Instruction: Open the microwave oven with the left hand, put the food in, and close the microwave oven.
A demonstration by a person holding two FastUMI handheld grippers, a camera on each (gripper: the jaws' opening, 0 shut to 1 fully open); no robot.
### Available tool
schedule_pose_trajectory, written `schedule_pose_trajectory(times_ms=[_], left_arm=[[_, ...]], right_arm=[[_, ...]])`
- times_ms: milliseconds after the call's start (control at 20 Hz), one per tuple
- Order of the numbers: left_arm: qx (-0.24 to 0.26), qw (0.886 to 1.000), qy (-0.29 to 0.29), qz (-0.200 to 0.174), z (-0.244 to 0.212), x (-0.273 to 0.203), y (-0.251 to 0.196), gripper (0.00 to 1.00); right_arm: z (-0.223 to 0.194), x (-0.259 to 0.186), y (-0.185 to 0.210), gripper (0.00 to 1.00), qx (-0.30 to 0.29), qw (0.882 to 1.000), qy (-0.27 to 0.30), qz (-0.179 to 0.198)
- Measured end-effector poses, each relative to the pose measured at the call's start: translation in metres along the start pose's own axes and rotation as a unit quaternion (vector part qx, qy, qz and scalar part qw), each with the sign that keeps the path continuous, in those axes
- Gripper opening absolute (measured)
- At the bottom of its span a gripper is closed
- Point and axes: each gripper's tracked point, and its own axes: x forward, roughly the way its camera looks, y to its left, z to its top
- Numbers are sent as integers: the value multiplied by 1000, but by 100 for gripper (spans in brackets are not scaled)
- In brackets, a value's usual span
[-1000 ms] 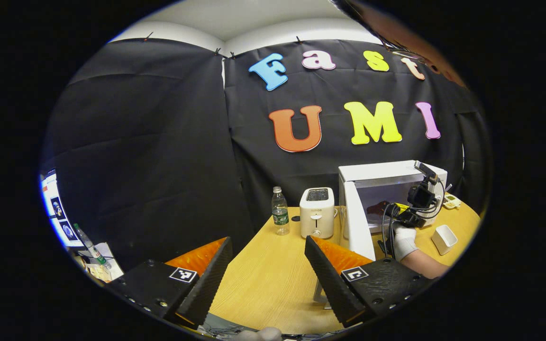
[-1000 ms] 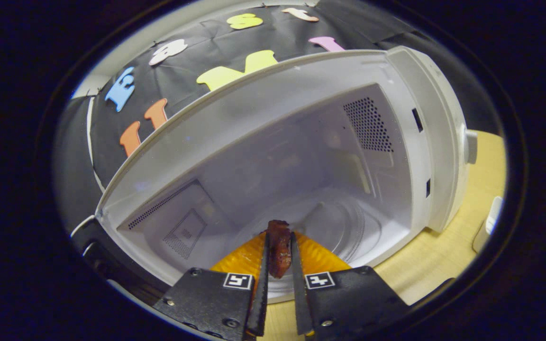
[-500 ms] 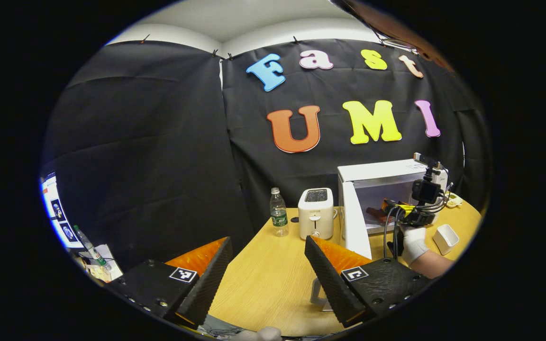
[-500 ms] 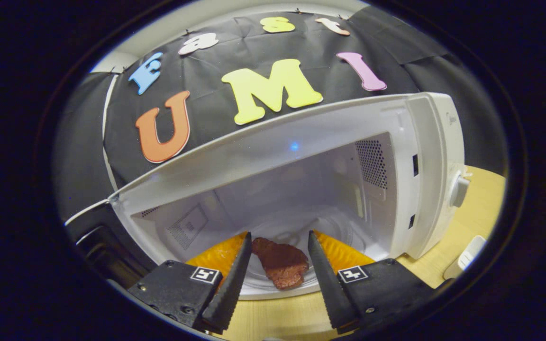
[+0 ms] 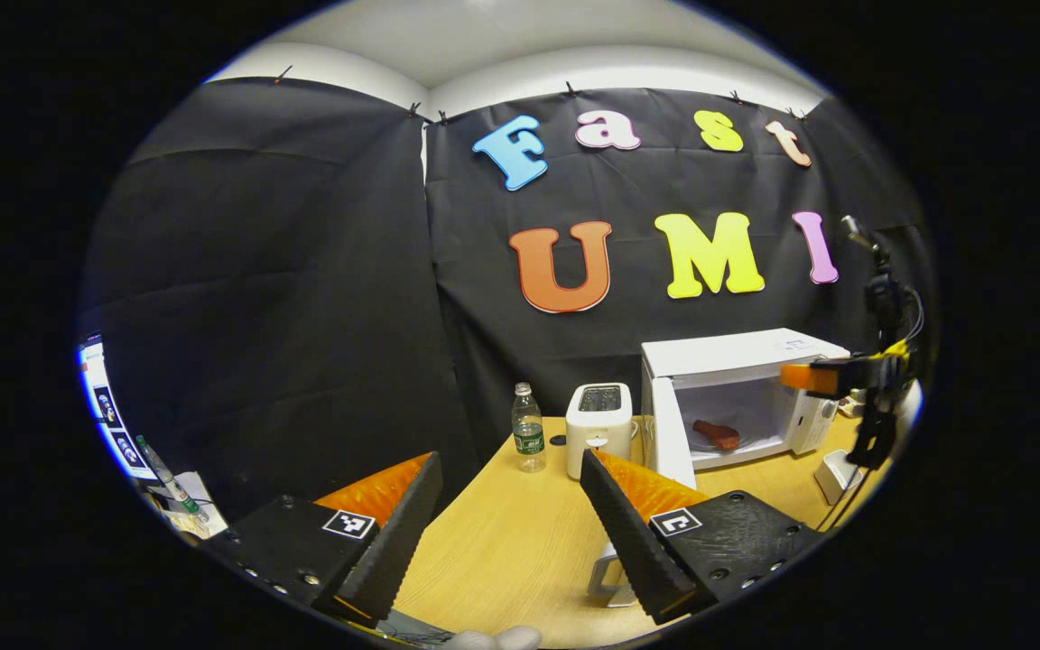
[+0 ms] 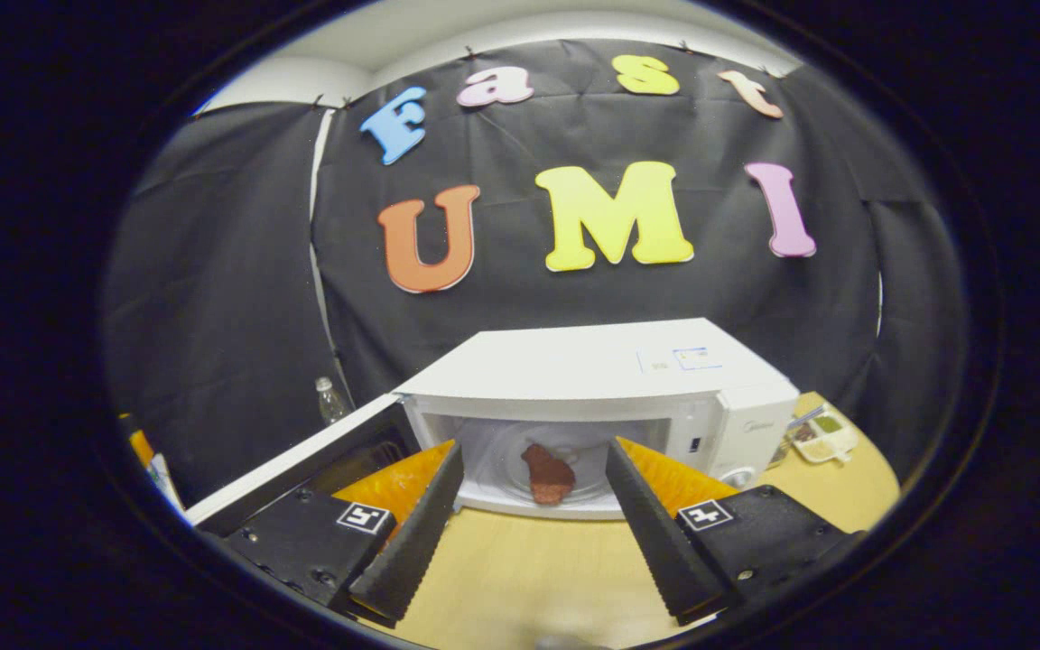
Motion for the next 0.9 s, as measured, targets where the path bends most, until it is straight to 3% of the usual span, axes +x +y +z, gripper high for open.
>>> schedule_pose_trajectory(times_ms=[50, 100, 150, 450, 500, 550, 600, 650, 700, 800, 850, 900], left_arm=[[2, 1000, -6, -2, 3, 1, 0, 95], [2, 1000, -6, -3, 4, 1, 1, 94], [4, 1000, -8, -5, 5, 2, 2, 95], [-8, 1000, -17, -25, 18, 0, -12, 95], [-8, 999, -23, -30, 20, -1, -16, 91], [-7, 999, -24, -44, 21, -1, -22, 75], [-8, 998, -24, -57, 21, -4, -30, 67], [-10, 997, -25, -74, 21, -7, -37, 57], [-4, 996, -31, -78, 23, -9, -38, 35], [16, 998, -44, -46, 21, -5, -23, 3], [16, 998, -42, -49, 17, -8, -25, 0], [10, 998, -40, -52, 15, -6, -26, 0]], right_arm=[[9, -23, -9, 100, -15, 1000, 2, -4], [16, -46, -20, 91, -18, 1000, 4, -12], [21, -65, -27, 100, -17, 1000, 7, -14], [25, -162, -62, 100, 3, 999, 26, -47], [26, -173, -71, 100, 2, 998, 22, -60], [24, -181, -80, 100, 2, 997, 22, -72], [19, -186, -84, 100, 6, 997, 25, -78], [12, -190, -88, 90, 13, 996, 33, -82], [8, -192, -91, 100, 22, 995, 38, -86], [2, -196, -95, 100, 34, 994, 49, -89], [-1, -201, -94, 100, 39, 994, 55, -88], [1, -204, -93, 91, 43, 994, 57, -86]])
